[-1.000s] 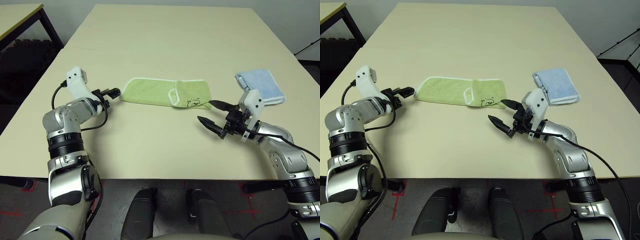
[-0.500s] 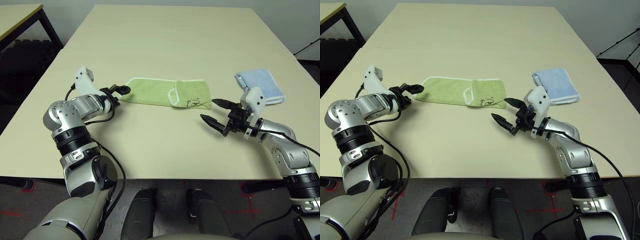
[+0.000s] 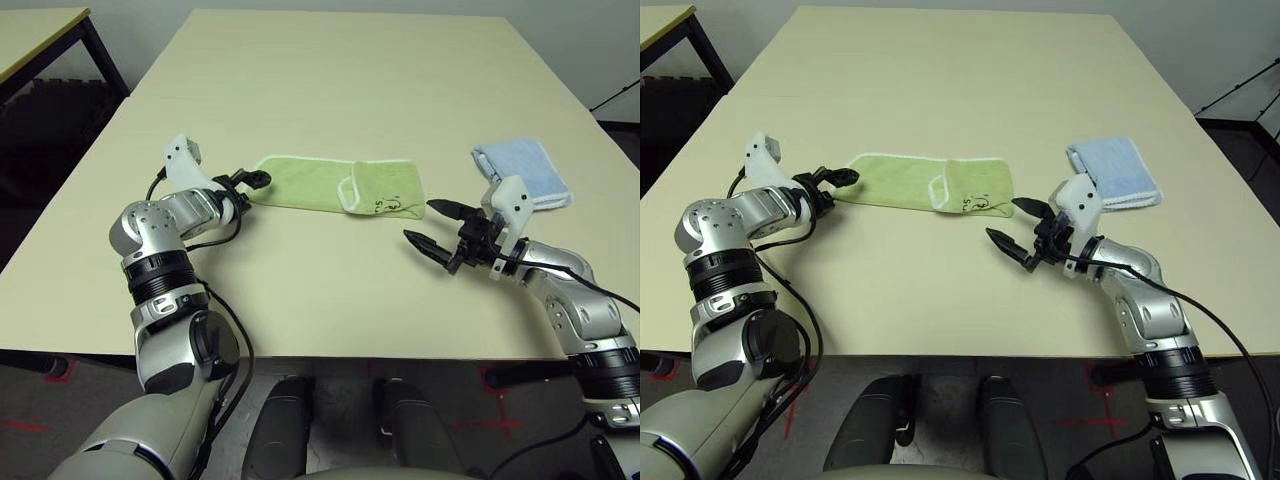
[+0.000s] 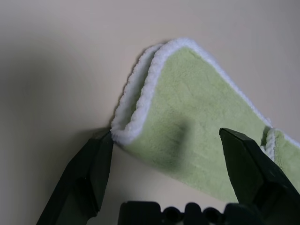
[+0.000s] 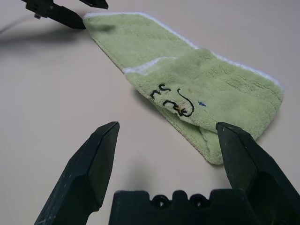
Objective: Fold the towel and set it aside.
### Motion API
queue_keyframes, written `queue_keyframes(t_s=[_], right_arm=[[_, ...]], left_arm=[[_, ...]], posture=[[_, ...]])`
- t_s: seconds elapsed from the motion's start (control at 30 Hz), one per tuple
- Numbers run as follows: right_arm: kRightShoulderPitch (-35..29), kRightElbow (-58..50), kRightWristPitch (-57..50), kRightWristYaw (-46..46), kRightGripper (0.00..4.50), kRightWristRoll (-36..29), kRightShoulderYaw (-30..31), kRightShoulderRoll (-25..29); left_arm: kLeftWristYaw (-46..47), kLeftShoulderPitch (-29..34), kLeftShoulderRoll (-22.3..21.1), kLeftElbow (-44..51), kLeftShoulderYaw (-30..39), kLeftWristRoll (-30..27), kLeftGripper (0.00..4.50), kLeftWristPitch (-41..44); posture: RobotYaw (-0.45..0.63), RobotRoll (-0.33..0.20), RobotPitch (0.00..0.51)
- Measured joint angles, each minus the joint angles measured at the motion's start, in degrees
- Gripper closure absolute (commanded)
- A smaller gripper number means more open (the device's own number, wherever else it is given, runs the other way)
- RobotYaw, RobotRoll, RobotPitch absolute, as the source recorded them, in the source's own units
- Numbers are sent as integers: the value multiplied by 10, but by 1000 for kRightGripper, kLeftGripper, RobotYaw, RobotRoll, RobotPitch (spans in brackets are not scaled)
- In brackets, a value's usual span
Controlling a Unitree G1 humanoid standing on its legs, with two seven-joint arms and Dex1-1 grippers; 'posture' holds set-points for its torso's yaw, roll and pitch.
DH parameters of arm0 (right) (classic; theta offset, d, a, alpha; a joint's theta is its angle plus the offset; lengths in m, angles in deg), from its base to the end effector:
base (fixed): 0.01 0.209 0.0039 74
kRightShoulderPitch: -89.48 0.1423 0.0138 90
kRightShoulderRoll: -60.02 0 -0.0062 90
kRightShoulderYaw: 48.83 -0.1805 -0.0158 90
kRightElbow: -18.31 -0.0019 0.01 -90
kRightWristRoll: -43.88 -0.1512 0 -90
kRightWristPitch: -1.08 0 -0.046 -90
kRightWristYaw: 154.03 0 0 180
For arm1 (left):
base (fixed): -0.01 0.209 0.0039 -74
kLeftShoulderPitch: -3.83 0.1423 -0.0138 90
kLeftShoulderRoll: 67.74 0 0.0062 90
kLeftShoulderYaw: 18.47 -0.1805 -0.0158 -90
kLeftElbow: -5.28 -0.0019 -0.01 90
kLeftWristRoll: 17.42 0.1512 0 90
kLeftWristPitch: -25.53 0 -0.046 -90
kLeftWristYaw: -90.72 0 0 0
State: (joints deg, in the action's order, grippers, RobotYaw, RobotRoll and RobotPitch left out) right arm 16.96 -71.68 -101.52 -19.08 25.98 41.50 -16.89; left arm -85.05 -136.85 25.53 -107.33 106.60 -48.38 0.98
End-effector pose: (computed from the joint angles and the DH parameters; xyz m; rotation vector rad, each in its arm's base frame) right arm 0.2685 -0.2210 0.1324 -0.2206 0.0036 0.8219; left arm 0.3285 0.2211 0.1820 -0.6687 0.5096 -0.0834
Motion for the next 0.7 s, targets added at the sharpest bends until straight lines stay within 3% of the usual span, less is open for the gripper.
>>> queue_keyframes(t_s=[0.2, 0.27, 0.37, 0.63, 0.7], right_arm=[[-4, -4, -7, 5, 34, 0, 0, 5], [-4, -5, -8, 8, 0, 0, -1, 6], [-6, -11, -9, 11, 0, 0, -4, 7], [-11, -24, -19, 18, 0, -1, -10, 11], [-11, -24, -19, 19, 0, -2, -10, 12]], left_arm=[[-24, -9, -16, -49, -26, 5, 0, -43], [-29, -11, -17, -56, -34, 6, 372, -52], [-39, -11, -18, -72, -51, 13, 1273, -70], [-56, -10, -17, -97, -89, 23, 4471, -93], [-56, -10, -18, -95, -91, 23, 4471, -93]], posture=[[69, 0, 124], [56, 0, 124], [51, 0, 125], [45, 0, 125], [50, 0, 126]])
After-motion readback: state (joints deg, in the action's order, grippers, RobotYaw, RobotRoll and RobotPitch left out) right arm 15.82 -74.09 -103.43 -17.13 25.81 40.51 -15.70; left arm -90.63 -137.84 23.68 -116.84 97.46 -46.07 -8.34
